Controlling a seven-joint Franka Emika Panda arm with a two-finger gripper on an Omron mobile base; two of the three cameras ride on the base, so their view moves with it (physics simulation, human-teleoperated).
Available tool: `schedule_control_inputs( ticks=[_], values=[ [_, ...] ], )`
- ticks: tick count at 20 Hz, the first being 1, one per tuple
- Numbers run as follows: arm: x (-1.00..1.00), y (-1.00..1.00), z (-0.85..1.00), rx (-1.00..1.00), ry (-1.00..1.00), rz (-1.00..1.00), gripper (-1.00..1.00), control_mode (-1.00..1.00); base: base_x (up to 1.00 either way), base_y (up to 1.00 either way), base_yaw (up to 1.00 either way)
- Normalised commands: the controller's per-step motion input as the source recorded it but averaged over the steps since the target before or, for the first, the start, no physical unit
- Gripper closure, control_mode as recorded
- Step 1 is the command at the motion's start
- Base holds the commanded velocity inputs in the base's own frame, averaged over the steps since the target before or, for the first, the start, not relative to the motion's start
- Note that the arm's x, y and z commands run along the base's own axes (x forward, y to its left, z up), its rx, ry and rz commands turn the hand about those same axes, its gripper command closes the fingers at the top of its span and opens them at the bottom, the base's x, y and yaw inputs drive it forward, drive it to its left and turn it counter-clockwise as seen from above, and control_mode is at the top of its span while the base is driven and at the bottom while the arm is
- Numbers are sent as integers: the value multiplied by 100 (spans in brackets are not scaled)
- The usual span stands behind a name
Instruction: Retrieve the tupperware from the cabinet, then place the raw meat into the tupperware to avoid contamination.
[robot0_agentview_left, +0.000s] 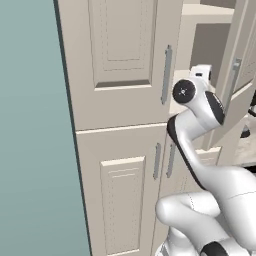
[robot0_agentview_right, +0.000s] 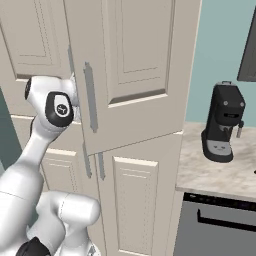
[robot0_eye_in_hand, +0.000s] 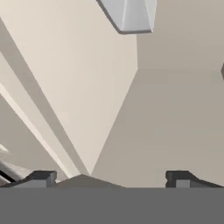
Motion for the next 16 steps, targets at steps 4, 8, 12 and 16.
schedule_control_inputs(
  ticks=[4, 8, 12, 16],
  values=[
    [-55, -30, 0, 0, -6, -5, -100, -100, 0, 0, 0],
    [-58, -24, 0, 0, -6, -7, -100, -100, 0, 0, 0],
    [-57, -21, 0, 0, -6, -9, -100, -100, 0, 0, 0],
    [-56, -23, 0, 0, -3, -10, -100, -100, 0, 0, 0]
  ],
)
